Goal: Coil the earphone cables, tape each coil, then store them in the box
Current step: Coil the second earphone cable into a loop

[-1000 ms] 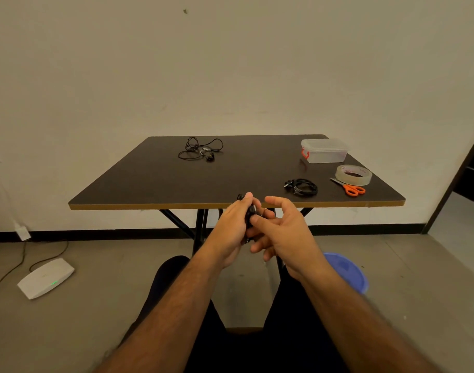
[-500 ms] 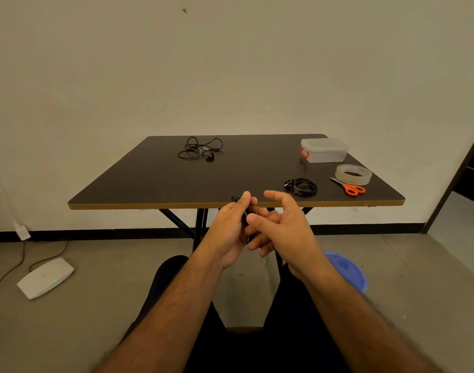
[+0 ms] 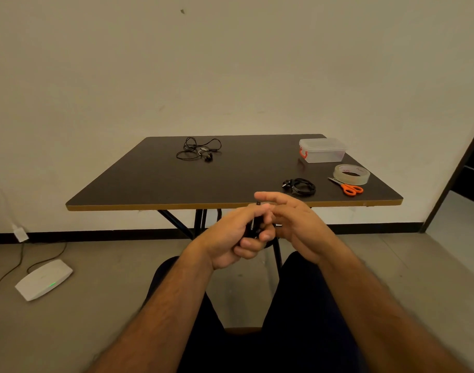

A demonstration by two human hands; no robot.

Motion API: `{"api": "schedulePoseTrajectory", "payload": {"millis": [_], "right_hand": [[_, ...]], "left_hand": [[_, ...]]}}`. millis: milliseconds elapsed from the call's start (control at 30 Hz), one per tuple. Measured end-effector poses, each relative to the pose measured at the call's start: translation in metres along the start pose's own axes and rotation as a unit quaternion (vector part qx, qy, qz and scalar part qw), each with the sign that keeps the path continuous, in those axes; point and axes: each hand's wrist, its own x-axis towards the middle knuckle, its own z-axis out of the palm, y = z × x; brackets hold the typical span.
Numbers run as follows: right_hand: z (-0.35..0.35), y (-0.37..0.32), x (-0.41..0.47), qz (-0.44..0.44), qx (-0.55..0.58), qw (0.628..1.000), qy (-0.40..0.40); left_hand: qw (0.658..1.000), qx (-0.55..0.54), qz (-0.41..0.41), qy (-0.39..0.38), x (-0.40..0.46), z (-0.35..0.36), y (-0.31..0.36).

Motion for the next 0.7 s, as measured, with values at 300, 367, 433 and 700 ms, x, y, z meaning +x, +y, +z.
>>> {"api": "schedulePoseTrajectory", "payload": {"millis": [300,367,433,700], "right_hand": [[0.0,0.004,0.001,-0.032,0.055,0.991,-0.119],[0.002,0.005,0.001,-0.043,0.054,0.993,-0.096],[0.005,0.009,0.003,-0.066,0.034,0.996,-0.051],[0.019,0.015,0.019,-0.118,-0.085,0.987,0.075]], "left_hand": [[0.999,-0.023,-0.035,-0.032,-0.004,-0.012,0.001],[0.999,-0.017,-0.034,-0.018,-0.003,-0.014,0.001],[0.999,-0.008,-0.029,0.013,-0.001,-0.015,0.001],[0.972,0.045,0.033,0.227,0.013,-0.028,0.001]]}}
